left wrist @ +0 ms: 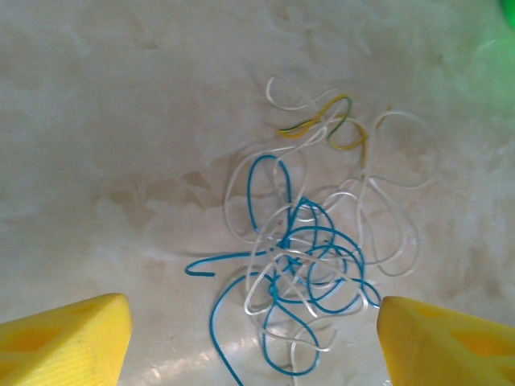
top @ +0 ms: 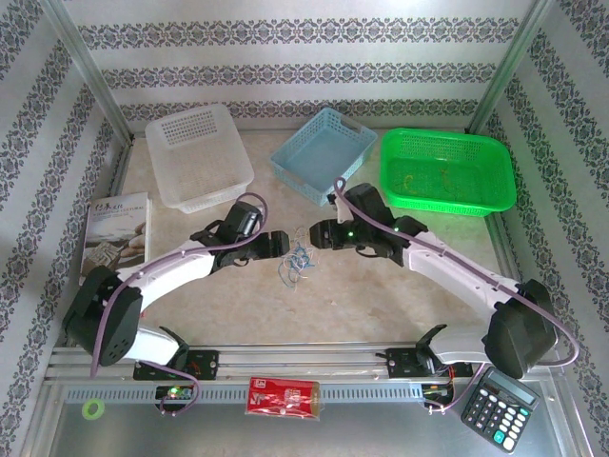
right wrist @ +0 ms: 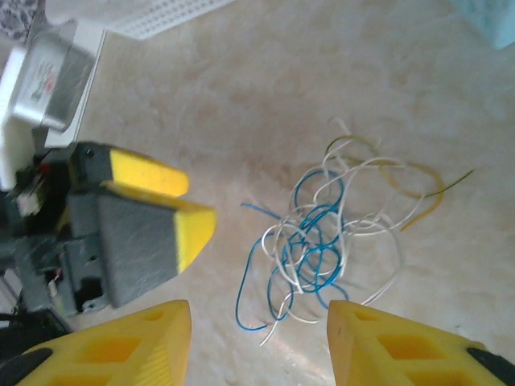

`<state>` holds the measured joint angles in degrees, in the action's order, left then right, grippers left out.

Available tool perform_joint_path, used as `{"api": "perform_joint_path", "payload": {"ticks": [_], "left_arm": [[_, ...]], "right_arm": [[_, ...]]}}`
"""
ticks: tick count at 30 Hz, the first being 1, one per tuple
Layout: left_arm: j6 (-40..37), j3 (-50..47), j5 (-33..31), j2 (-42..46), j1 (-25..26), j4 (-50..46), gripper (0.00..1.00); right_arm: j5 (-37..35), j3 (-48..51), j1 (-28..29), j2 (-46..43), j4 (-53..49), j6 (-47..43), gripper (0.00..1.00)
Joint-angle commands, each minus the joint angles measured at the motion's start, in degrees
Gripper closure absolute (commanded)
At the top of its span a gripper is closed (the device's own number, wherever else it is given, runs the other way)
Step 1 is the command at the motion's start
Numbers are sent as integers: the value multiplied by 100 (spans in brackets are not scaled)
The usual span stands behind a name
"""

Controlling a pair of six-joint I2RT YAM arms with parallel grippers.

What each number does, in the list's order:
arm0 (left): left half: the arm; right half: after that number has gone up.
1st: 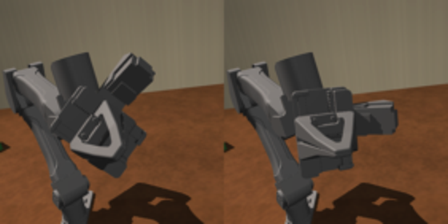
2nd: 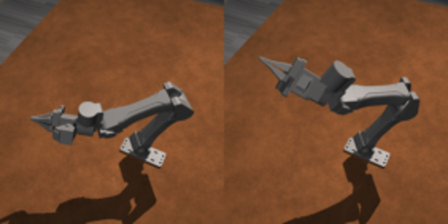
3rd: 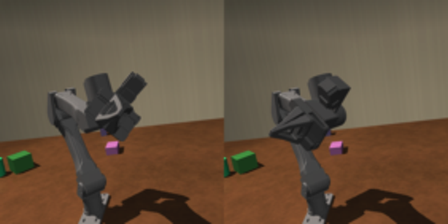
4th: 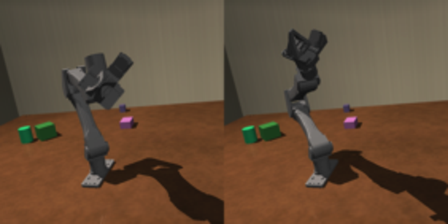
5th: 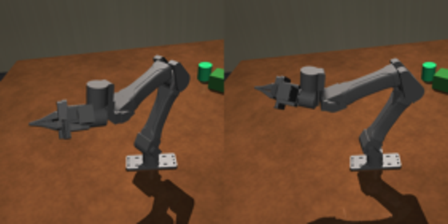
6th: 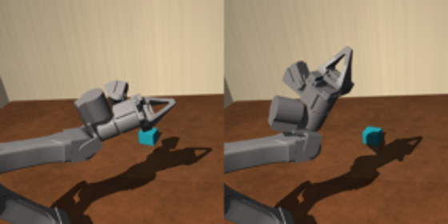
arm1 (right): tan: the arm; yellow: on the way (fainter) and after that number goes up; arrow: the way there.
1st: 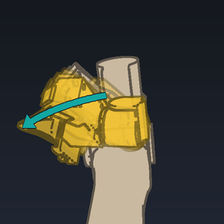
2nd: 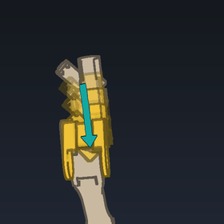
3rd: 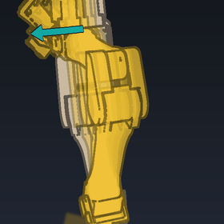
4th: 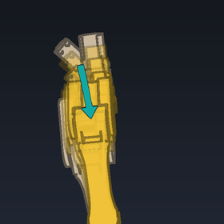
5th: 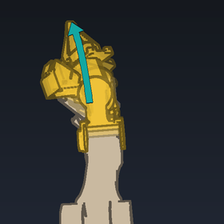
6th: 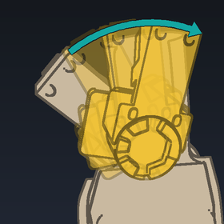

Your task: Untangle the cables

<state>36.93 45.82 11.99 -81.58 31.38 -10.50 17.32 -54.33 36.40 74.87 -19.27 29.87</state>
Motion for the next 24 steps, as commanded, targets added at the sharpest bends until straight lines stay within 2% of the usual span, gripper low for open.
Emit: {"api": "perform_joint_path", "payload": {"ticks": [1, 9, 17, 24], "left_arm": [[-370, 304, -274, -212, -44, -445, 23], [-477, 139, -791, -300, 17, -137, 33], [-495, 212, -1099, -801, 262, 237, 44], [-419, 282, -1314, -989, 392, 392, 48]], "right_arm": [[-294, 320, 42, -95, 428, 353, 52], [-472, 1169, 40, -110, 1328, 802, 52], [-606, 2204, 50, -577, 2500, 1481, 52], [-506, 2295, 46, -845, 2567, 1455, 52]]}}
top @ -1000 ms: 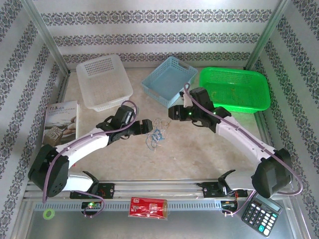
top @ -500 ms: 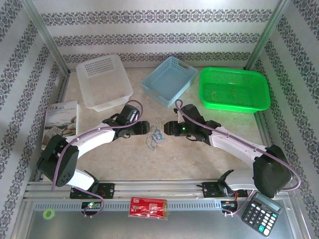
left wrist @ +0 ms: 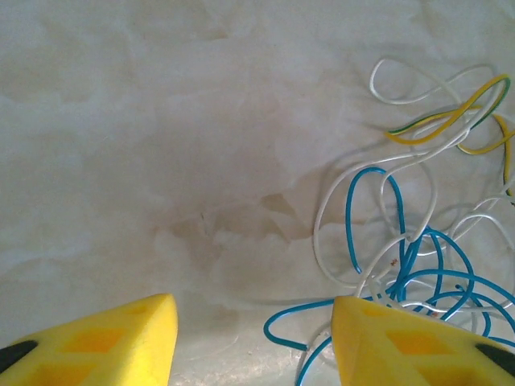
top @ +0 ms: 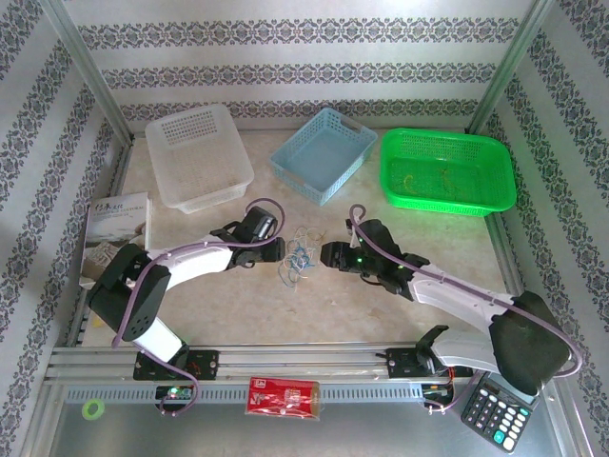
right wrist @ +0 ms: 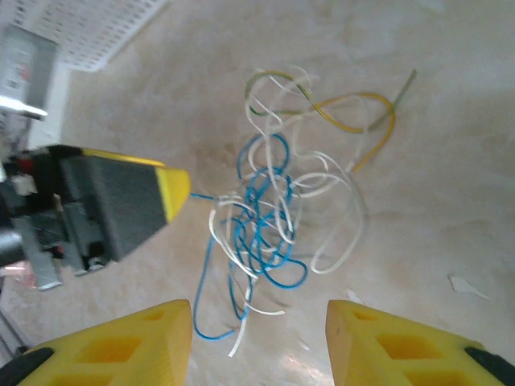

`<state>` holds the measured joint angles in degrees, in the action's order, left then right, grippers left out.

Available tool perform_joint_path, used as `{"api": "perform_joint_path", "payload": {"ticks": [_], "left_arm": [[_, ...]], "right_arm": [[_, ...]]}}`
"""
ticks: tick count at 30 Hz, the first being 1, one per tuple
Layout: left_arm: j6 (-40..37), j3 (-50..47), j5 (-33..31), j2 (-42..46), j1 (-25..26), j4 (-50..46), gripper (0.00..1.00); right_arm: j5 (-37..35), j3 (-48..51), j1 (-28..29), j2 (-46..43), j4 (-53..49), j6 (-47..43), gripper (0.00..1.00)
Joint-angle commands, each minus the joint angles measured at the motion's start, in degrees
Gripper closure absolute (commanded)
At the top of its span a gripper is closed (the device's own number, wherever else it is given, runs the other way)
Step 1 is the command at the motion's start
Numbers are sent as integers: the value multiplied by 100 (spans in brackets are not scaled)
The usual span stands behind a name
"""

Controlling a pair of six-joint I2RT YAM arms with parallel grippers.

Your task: Untangle the cables

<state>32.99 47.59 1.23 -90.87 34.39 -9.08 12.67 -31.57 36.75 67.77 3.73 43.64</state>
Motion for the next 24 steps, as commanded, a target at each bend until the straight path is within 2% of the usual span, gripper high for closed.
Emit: {"api": "perform_joint_path", "payload": {"ticks": [1, 7, 15, 24], "left_arm": [[-21, 139, -259, -79, 112, 249, 49], [49, 350, -524, -250, 251, 153, 55], [157, 458, -885, -448, 454, -55, 55], [283, 337, -1072, -486, 517, -54, 64]], "right_arm": [[-15, 15, 16, -147, 269, 70, 52], [209, -81, 14, -109, 328, 40, 52], [331, -106, -19, -156, 371, -23, 52], [438, -60, -98, -177, 432, -38, 52]]}}
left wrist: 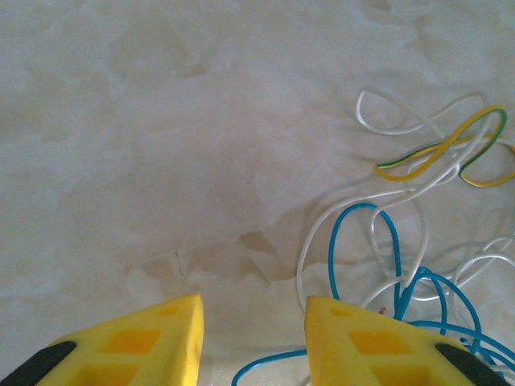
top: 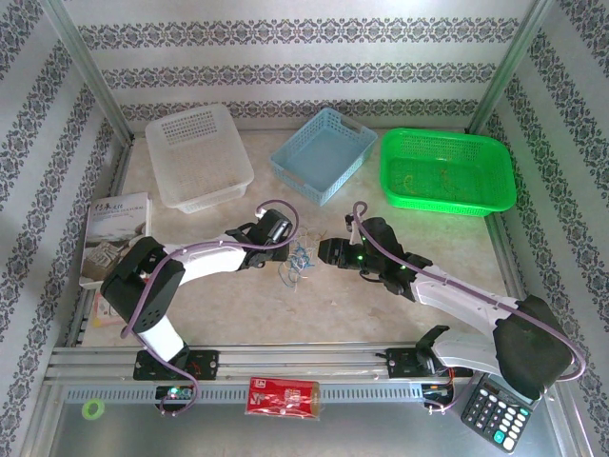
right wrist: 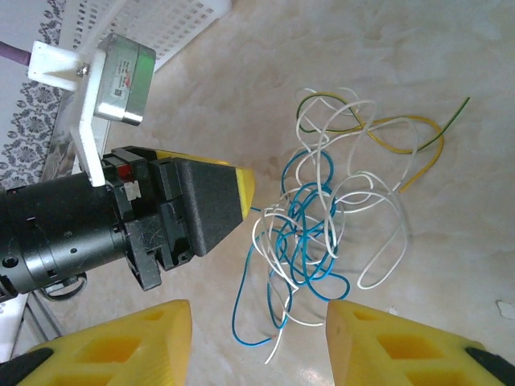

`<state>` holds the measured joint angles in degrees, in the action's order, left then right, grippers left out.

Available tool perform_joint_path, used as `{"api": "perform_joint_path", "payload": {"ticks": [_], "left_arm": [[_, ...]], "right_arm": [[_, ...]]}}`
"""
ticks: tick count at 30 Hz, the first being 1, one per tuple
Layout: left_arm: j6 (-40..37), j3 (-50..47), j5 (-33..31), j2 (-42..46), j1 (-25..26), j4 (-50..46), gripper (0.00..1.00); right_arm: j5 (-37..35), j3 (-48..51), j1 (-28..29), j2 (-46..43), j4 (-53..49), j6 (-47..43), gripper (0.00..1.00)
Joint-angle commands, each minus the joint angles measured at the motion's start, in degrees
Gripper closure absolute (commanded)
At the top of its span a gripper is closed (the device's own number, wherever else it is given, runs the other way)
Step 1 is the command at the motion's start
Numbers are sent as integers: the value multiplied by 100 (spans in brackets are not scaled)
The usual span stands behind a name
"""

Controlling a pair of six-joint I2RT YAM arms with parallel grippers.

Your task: Untangle the cables

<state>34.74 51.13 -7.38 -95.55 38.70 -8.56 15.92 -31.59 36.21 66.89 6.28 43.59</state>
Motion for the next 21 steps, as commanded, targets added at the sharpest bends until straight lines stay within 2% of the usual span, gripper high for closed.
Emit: {"api": "perform_joint_path", "payload": {"ticks": [1, 4, 18, 21], "left_arm": [[105, -41, -227, -17, 85, -98, 65], [102, -60, -237, -41, 85, -76, 71], [130, -146, -168, -162, 104, 73, 71], [120, -155, -154, -199, 103, 101, 79]], "right_arm": [[125, -57, -56, -85, 180, -43, 52], [162, -84, -61, -45, 199, -42, 52], [183, -100, -63, -1, 276, -16, 52], [183, -101, -63, 17, 280, -9, 52]]}}
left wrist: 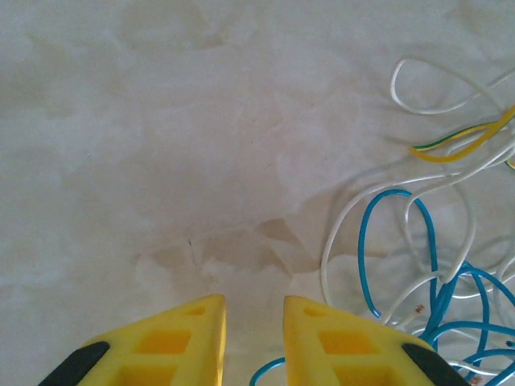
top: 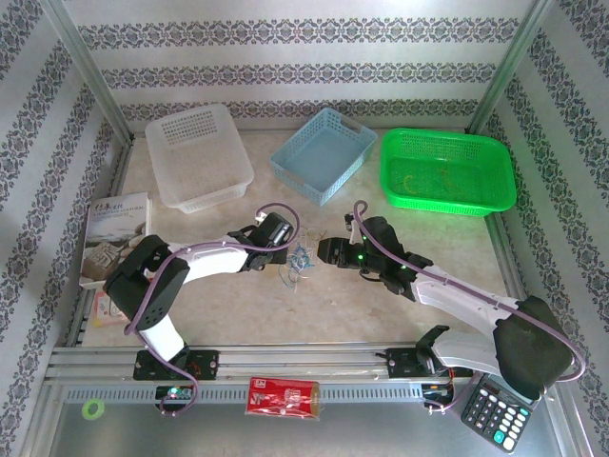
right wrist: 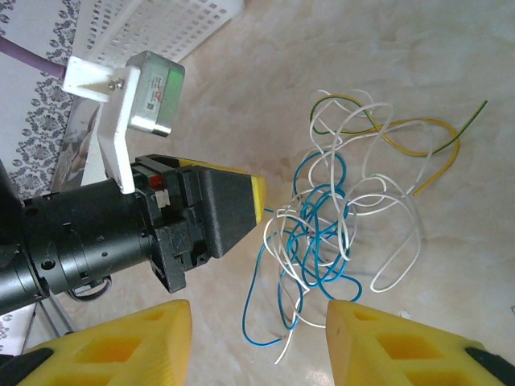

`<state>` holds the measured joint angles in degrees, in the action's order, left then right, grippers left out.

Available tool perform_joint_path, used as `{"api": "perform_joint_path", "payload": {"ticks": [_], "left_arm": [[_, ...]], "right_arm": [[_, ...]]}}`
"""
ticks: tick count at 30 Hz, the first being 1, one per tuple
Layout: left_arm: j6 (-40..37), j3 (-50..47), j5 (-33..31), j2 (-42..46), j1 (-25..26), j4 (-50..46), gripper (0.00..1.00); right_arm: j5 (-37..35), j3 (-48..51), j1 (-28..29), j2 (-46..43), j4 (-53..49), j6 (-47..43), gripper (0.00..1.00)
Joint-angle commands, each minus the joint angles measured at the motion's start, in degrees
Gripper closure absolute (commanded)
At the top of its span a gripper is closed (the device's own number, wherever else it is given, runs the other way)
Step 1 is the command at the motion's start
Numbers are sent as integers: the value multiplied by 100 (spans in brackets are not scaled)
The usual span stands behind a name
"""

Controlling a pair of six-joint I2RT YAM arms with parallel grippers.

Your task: Untangle the cables

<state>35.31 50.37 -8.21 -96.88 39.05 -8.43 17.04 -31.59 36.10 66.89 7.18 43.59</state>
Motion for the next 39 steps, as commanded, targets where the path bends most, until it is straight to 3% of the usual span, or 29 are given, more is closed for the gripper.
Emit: {"api": "perform_joint_path", "payload": {"ticks": [1, 6, 12, 20, 28, 39], "left_arm": [[64, -79, -76, -74, 70, 94, 82], [-29, -20, -91, 21, 68, 51, 100], [-317, 335, 10, 694, 68, -482, 100], [-579, 1267, 909, 1413, 76, -1429, 100], [-572, 1990, 1439, 1715, 68, -1811, 100], [-46, 2371, 2006, 1966, 68, -1501, 100]], "right_arm": [[79, -106, -55, 27, 194, -9, 52], [243, -205, -54, 186, 216, -163, 52], [296, -440, 35, 422, 221, -564, 52], [503, -949, 101, 899, 775, -817, 51], [714, -1153, 183, 984, 1067, -1644, 46], [-192, -947, 186, 1272, 1696, -1831, 46]]}}
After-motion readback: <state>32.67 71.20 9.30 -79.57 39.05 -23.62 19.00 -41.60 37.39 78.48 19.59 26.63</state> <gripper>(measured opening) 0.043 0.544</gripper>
